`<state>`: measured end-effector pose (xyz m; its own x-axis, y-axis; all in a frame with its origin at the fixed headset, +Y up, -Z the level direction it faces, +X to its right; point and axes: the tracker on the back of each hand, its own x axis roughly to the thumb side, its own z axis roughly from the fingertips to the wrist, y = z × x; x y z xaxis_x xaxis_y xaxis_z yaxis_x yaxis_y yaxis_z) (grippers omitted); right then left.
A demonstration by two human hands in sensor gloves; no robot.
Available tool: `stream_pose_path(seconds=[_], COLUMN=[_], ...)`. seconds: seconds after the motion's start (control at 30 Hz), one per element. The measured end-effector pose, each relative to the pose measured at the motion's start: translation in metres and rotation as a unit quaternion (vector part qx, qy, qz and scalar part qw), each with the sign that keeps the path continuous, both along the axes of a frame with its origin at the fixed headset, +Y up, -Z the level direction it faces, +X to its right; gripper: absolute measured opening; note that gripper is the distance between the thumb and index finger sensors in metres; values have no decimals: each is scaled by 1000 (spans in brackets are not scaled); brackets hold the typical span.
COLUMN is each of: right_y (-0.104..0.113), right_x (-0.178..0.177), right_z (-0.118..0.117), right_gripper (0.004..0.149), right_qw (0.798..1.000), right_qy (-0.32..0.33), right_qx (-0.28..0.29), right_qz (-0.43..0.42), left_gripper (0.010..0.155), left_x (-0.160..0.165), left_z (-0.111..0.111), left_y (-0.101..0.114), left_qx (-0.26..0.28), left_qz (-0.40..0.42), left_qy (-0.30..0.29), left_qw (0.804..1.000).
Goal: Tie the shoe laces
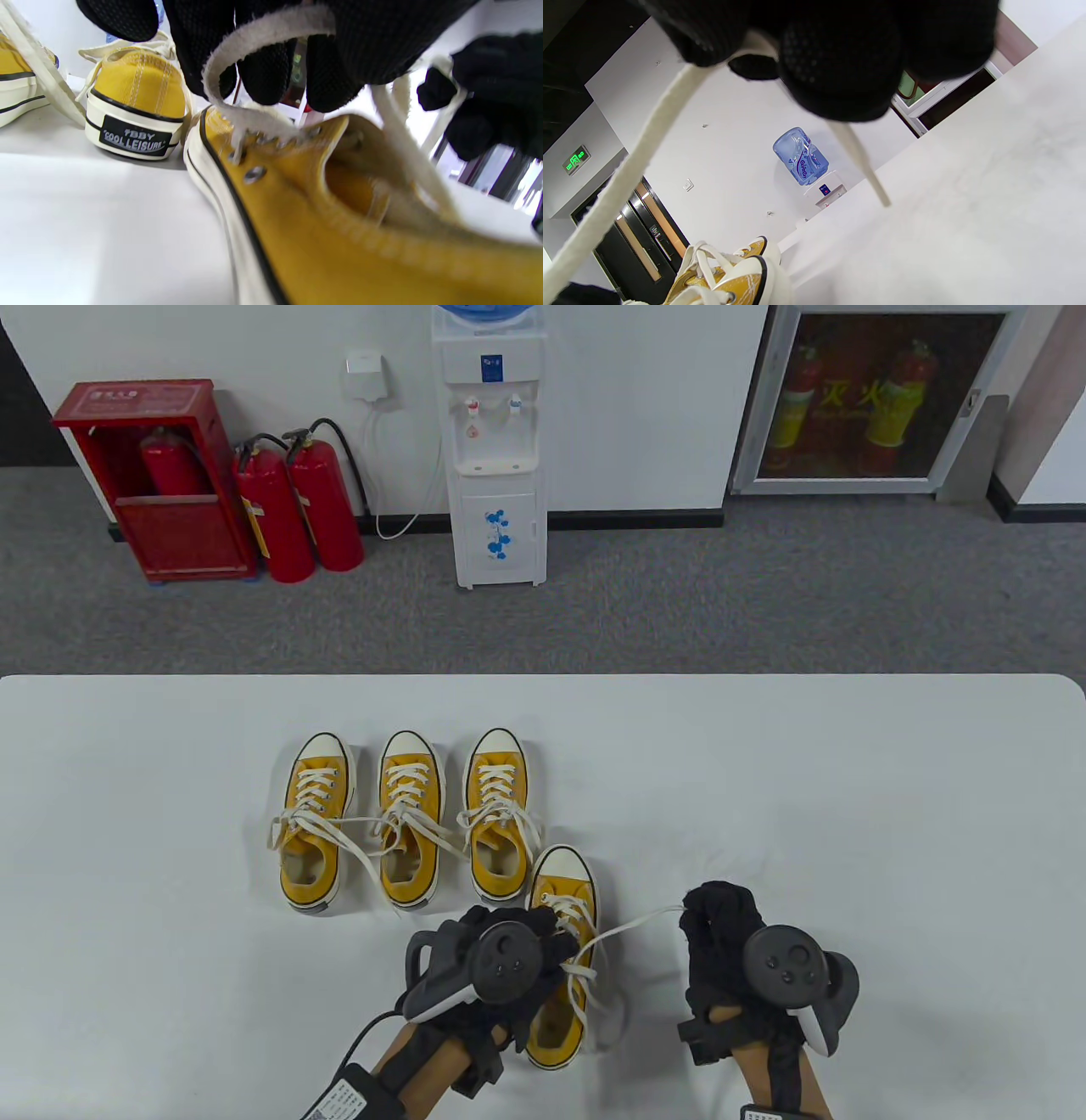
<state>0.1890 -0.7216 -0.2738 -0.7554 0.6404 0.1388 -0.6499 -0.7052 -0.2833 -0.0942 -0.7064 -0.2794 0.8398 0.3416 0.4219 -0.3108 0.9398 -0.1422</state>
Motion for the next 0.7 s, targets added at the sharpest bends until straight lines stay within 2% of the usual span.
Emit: stream_pose_path(seconds=[0.2, 0.4, 0.47, 0.5, 0.53, 0.7], right_y=[0, -1, -1, -1, -1, -1], right_x=[2, 5, 5, 5, 5, 5], right_z=[0, -1, -1, -1, -1, -1], right_gripper=[44, 44, 44, 44, 44, 44], right_qw=[1000, 1000, 1000, 1000, 1000, 1000], right_qy=[-6, -11, -12, -13, -13, -14], right_qx=[0, -5, -5, -5, -6, -8], right_qz=[-4, -11, -10, -9, -9, -8], left_gripper=[42, 40, 39, 39, 39, 39], left_x=[-18, -28, -29, -29, -29, -26], left_z=[-7, -16, -19, -20, -20, -25], left_y=[25, 34, 30, 27, 25, 17], left_qx=[-44, -134, -167, -190, -199, -264], left_qz=[132, 272, 315, 355, 368, 470], left_qy=[17, -12, -24, -30, -32, -60], left_qw=[990, 953, 934, 915, 908, 840])
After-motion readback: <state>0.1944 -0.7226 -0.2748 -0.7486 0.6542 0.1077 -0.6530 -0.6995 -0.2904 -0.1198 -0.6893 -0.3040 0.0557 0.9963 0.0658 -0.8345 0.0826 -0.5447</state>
